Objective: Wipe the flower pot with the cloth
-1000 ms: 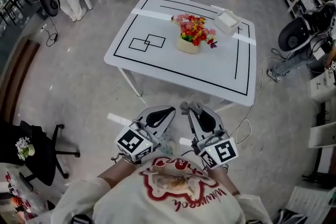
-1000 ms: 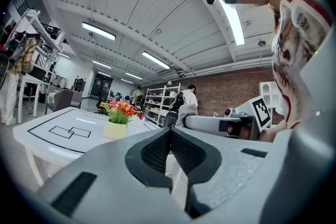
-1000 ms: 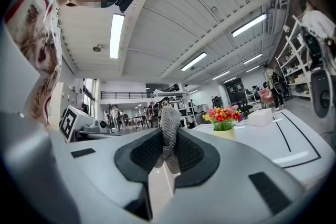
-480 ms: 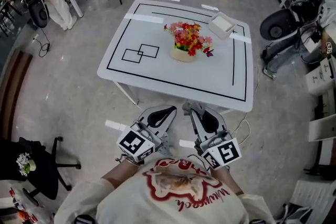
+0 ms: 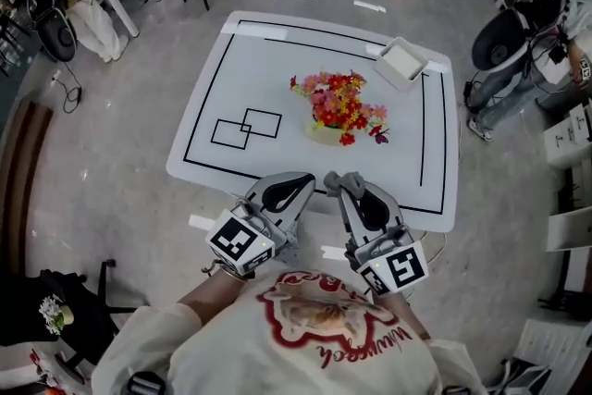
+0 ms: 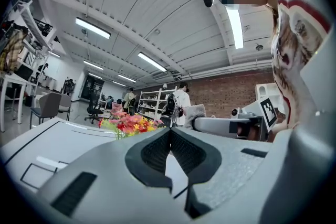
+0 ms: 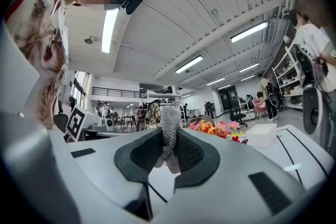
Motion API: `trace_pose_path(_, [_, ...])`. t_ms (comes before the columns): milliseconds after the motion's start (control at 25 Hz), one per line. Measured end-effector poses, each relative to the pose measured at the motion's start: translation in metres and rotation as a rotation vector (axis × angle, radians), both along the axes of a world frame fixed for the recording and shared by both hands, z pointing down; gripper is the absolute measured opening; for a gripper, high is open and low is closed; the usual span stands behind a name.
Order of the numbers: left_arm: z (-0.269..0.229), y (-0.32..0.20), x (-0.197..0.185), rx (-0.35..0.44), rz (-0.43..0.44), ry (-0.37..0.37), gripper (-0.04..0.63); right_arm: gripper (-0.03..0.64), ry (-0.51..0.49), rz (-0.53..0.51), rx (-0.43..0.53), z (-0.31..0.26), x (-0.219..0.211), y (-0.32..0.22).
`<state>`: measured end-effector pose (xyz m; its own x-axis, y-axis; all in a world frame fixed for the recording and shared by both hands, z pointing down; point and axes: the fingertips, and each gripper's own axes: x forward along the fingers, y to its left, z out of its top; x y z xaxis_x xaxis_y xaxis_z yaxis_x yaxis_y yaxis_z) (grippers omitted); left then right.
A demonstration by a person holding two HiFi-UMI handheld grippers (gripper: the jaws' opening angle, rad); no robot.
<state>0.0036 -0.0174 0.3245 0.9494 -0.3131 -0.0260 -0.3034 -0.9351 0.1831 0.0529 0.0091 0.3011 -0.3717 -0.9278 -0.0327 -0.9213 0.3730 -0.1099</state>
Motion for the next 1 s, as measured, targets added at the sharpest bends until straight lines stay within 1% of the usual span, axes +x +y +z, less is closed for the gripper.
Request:
trace_pose_path(80, [-0.007,-0.022,0.006,0.007,0.011,-0.003,0.003,0.055,-0.004,0.004,0.009,-0.007,0.004,-0.020])
trace_pose_path(200, [-0.019,-0.052,0.014,0.038,0.026,-0.005,0.003,0.055,-0.010,0.015,0.037,-0.021,0.011,-0.047])
trace_pose_path(360, [-0.027,-0.084,0.022,0.047,0.042,0.002,0.003,0.055,-0.027,0.045,0.029,-0.026,0.020,-0.077])
trace_pose_path(520, [-0.036,-0.094,0.023,0.032,0.073,0.014,0.003,0.055,-0.007,0.065,0.044,-0.038,0.019,-0.080])
trace_pose_path(640, [-0.048,-0.102,0.022,0.059,0.085,0.026,0.003,0.055,0.011,0.071,0.067,-0.052,0.019,-0.084])
trace_pose_path(760, [-0.058,-0.129,0.027,0.084,0.091,0.039,0.003,0.055,0.007,0.066,0.088,-0.067,0.025,-0.109])
trace_pose_path(880, [-0.062,-0.140,0.031,0.088,0.102,0.047,0.003,0.055,0.011,0.076,0.091,-0.071,0.031,-0.120])
trace_pose_path(1000, [-0.065,-0.140,0.030,0.088,0.104,0.062,0.003,0.055,0.043,0.088,0.110,-0.074,0.038,-0.119])
